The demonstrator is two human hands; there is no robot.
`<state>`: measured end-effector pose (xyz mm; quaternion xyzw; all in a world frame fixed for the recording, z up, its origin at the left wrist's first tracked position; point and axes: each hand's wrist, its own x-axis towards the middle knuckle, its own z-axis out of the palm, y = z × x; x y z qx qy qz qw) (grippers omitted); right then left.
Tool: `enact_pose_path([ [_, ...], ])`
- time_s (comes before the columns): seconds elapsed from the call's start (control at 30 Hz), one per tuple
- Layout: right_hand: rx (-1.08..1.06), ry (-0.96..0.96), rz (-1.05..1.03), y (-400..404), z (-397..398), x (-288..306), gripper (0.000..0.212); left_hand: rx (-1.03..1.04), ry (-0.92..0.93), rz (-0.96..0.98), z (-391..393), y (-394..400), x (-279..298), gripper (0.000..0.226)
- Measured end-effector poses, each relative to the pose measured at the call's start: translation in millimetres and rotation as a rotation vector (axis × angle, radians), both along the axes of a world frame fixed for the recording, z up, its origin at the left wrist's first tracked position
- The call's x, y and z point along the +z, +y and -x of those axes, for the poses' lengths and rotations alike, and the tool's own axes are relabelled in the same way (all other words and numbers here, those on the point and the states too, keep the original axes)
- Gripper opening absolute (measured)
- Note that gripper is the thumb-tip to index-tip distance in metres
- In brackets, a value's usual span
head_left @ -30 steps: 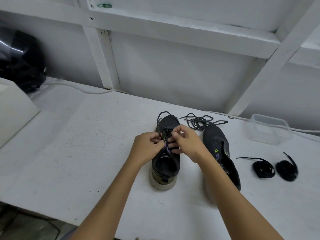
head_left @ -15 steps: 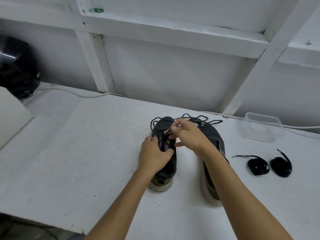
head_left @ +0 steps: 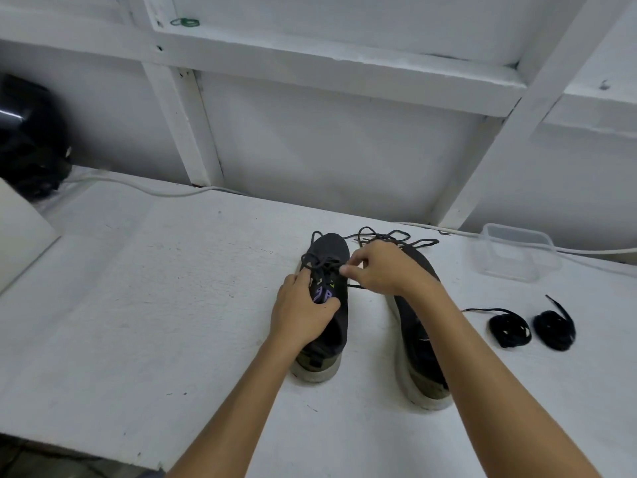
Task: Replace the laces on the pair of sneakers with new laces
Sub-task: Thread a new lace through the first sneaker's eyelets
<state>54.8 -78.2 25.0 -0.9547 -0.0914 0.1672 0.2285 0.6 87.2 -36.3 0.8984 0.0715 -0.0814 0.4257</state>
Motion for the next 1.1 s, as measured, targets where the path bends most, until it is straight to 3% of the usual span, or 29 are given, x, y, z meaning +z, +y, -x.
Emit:
enact_pose_path([
  [0.13, 0.077, 0.133, 0.073, 5.5, -0.1, 0.6, 0.015, 0.029, -0.022, 0.047, 1.4, 1.6, -1.3, 0.052],
  [0.2, 0.067, 0.096, -0.055, 5.8, -0.7, 3.1, 0.013, 0.033, -0.019, 0.040, 1.4, 2.0, -1.3, 0.047],
  [0.3, -0.133, 0.094, -0.580, 7.0, 0.5, 9.7, 0.019, 0.030, -0.001, 0.029, 1.6, 2.7, -1.2, 0.041],
  [0.4, -0.413, 0.217, -1.208, 6.2, -0.6, 18.3, 0.025, 0.020, 0.005, 0.038, 2.2, 3.1, -0.4, 0.033],
  [0.43, -0.483, 0.240, -1.311, 4.7, -1.6, 20.7, 0.024, 0.015, 0.005, 0.042, 2.7, 3.0, -0.1, 0.030],
  [0.47, -0.516, 0.210, -1.252, 2.9, -2.8, 22.6, 0.025, 0.013, 0.003, 0.043, 2.9, 2.7, 0.3, 0.027],
  [0.6, -0.296, -0.069, -0.151, 0.8, 1.7, 13.4, 0.043, 0.016, 0.000, 0.018, 2.0, 1.9, 0.1, 0.021],
  [0.73, -0.142, 0.115, 0.024, -0.6, 5.4, 5.2, 0.050, 0.020, -0.005, 0.005, 1.0, 1.8, -1.9, 0.022],
  [0.83, 0.014, 0.146, 0.177, -4.2, 6.1, 0.2, 0.014, 0.019, -0.012, -0.001, 0.5, 1.7, -3.3, 0.024],
  [0.9, 0.010, 0.104, -0.001, -7.7, 5.8, 2.6, 0.010, 0.018, -0.014, -0.001, 0.2, 1.4, -3.8, 0.022],
  [1.03, -0.251, 0.043, -0.942, -12.2, 3.5, 26.0, 0.025, 0.017, -0.015, 0.026, 0.6, 2.2, -4.3, 0.021],
  [1.1, -0.413, 0.094, -1.213, -8.6, 0.1, 33.4, 0.028, 0.013, -0.015, 0.040, 0.9, 2.4, -4.3, 0.019],
])
